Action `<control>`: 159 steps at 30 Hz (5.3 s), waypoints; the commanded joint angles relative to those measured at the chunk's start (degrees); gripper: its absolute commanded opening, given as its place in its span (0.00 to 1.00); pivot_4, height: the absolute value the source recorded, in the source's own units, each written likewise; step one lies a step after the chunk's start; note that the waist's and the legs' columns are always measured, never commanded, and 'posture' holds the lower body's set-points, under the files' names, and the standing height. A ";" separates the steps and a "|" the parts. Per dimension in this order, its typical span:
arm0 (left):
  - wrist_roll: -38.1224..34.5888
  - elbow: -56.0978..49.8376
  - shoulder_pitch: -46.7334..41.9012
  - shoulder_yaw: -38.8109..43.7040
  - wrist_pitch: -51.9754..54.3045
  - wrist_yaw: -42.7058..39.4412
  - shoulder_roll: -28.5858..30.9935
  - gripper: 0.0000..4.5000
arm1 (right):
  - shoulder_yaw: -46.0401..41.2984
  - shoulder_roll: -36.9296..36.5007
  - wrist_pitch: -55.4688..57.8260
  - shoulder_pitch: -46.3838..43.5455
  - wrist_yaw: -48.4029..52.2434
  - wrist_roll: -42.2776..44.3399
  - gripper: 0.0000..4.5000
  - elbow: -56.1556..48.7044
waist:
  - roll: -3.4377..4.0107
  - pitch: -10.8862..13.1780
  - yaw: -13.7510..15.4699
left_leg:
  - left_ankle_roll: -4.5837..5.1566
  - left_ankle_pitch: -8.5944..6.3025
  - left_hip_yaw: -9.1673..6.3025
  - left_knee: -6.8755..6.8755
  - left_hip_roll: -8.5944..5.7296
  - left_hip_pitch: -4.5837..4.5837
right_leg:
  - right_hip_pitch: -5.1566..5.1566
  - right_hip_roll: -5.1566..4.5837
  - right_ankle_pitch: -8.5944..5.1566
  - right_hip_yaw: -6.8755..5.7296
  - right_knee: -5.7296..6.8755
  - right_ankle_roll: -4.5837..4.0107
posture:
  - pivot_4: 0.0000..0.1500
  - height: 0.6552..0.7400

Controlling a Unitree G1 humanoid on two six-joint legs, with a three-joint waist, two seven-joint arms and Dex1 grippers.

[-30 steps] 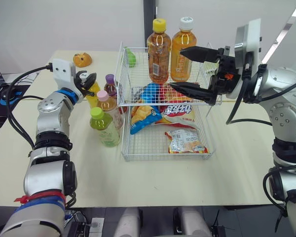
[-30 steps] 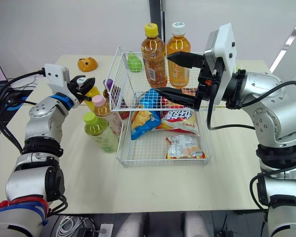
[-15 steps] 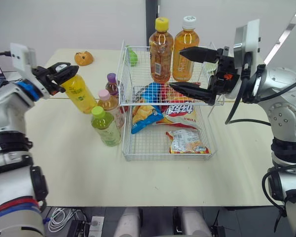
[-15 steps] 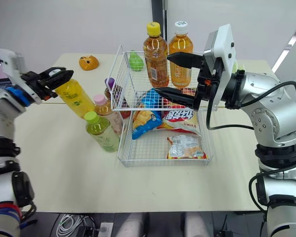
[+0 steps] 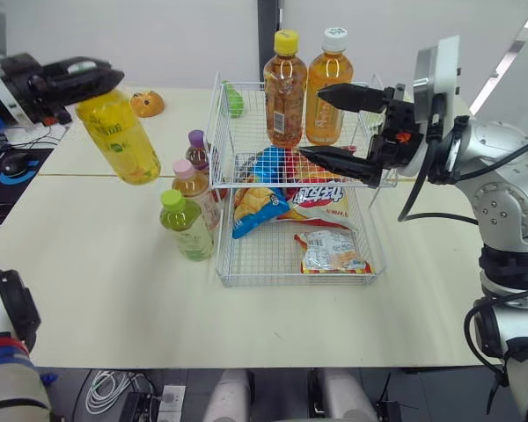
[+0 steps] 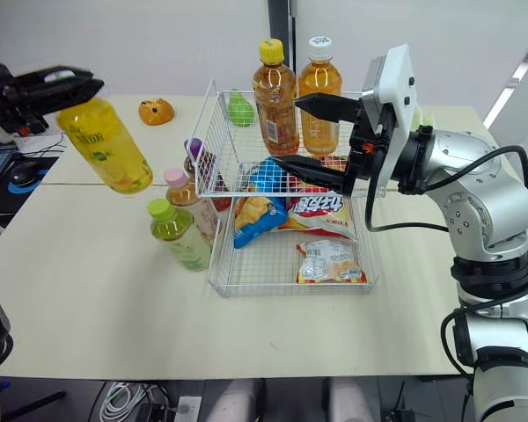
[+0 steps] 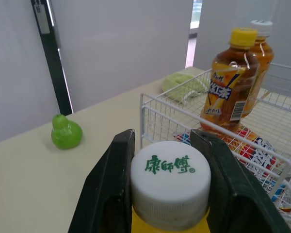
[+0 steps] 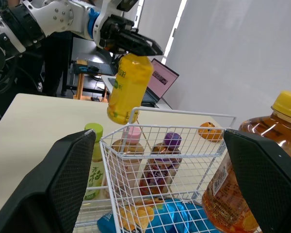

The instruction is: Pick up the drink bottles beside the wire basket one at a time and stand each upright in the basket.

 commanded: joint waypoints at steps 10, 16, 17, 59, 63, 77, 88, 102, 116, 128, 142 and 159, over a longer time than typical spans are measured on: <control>7.05 15.20 -27.01 -8.34 -2.74 -11.00 -1.67 0.31 | -0.78 0.62 -1.92 -1.16 0.18 -0.06 1.00 -0.35 | 0.05 0.03 -0.18 | 0.01 0.00 0.04 0.00 0.01 -0.02 | -0.06 0.03 -0.02 0.03 0.02 0.02 | 1.00 1.00; 10.34 24.09 -33.89 -7.65 -8.54 -9.22 -7.08 0.31 | -0.70 0.64 -1.96 -1.10 -0.32 -0.61 1.00 -0.42 | 0.03 0.05 -0.20 | 0.00 0.00 0.04 0.00 0.02 -0.04 | -0.08 0.03 -0.03 0.03 0.02 0.02 | 1.00 1.00; 10.93 25.57 -34.87 -7.24 -10.77 -7.20 -8.62 0.31 | -0.82 0.41 -2.01 -1.02 -0.38 -0.80 1.00 -0.47 | 0.03 0.05 -0.17 | 0.01 0.00 0.04 0.00 0.02 -0.07 | -0.10 0.03 -0.03 0.02 0.02 0.02 | 1.00 1.00; 14.59 31.55 -26.61 -3.52 -27.13 5.05 -26.44 0.31 | -1.13 -0.87 -0.26 0.28 -3.23 -1.89 1.00 -3.39 | 0.03 0.05 -0.60 | 0.00 0.00 0.10 0.31 -0.01 -0.52 | -0.56 0.02 0.01 0.11 0.21 -0.02 | 1.00 1.00; 14.89 31.34 -25.25 -3.66 -27.49 4.62 -26.95 0.31 | -1.07 -0.83 -0.29 0.39 -3.34 -2.00 1.00 -3.35 | 0.03 0.05 -0.54 | 0.00 0.00 0.09 0.36 -0.02 -0.52 | -0.54 0.02 0.01 0.11 0.22 -0.02 | 1.00 1.00; 14.61 31.19 -24.56 -2.94 -27.75 4.86 -28.57 0.31 | -1.16 -1.02 0.00 0.34 -3.29 -1.85 1.00 -3.44 | 0.04 0.05 -0.53 | 0.00 0.00 0.09 0.41 -0.02 -0.52 | -0.53 0.02 0.01 0.11 0.27 -0.02 | 1.00 1.00; 15.39 30.50 -23.60 -3.87 -28.26 3.58 -28.78 0.60 | -1.22 -1.03 0.17 0.42 -3.51 -1.80 1.00 -3.60 | 0.04 0.05 -0.53 | 0.00 0.00 0.09 0.43 -0.02 -0.52 | -0.53 0.02 0.01 0.11 0.28 -0.02 | 1.00 1.00; 14.18 24.47 -23.40 -3.11 -22.65 1.05 -25.20 0.99 | -0.79 -0.53 -0.54 0.09 -2.84 -1.94 1.00 -2.62 | 0.04 0.05 -0.62 | 0.00 0.00 0.09 0.45 -0.01 -0.51 | -0.54 0.02 0.01 0.12 0.36 -0.02 | 1.00 1.00; 3.84 -1.82 -8.43 10.32 0.16 9.05 -7.04 0.99 | -0.88 -0.50 -0.74 -1.06 0.39 -0.83 1.00 -0.90 | 0.07 0.04 -1.59 | 0.00 0.00 0.08 0.44 0.03 -0.44 | -0.56 0.03 0.01 0.20 0.49 -0.02 | 1.00 1.00; 3.51 -25.29 36.65 36.42 -5.91 28.37 -9.13 0.99 | 0.13 2.45 -3.04 -3.72 5.23 -0.18 1.00 3.02 | 0.08 -0.01 -1.05 | -0.01 0.00 0.19 0.50 0.38 -0.35 | -0.54 0.00 0.02 0.38 0.52 -0.04 | 1.00 1.00; 0.47 -42.59 69.90 41.72 -8.89 41.16 -25.92 0.99 | 2.30 3.22 -4.99 -3.54 9.10 -1.12 1.00 3.66 | -0.04 -0.09 0.35 | -0.01 -0.01 0.43 0.37 0.68 -0.04 | -0.44 0.21 0.22 0.77 0.34 -0.21 | 1.00 1.00; -9.30 -63.25 85.28 39.85 -6.84 50.21 -36.85 0.99 | 3.75 5.52 -2.84 -5.35 15.95 3.70 1.00 3.45 | -0.03 -0.09 0.36 | -0.09 -0.08 0.66 0.29 0.90 0.54 | 0.18 0.42 0.32 0.80 -0.02 -0.30 | 1.00 1.00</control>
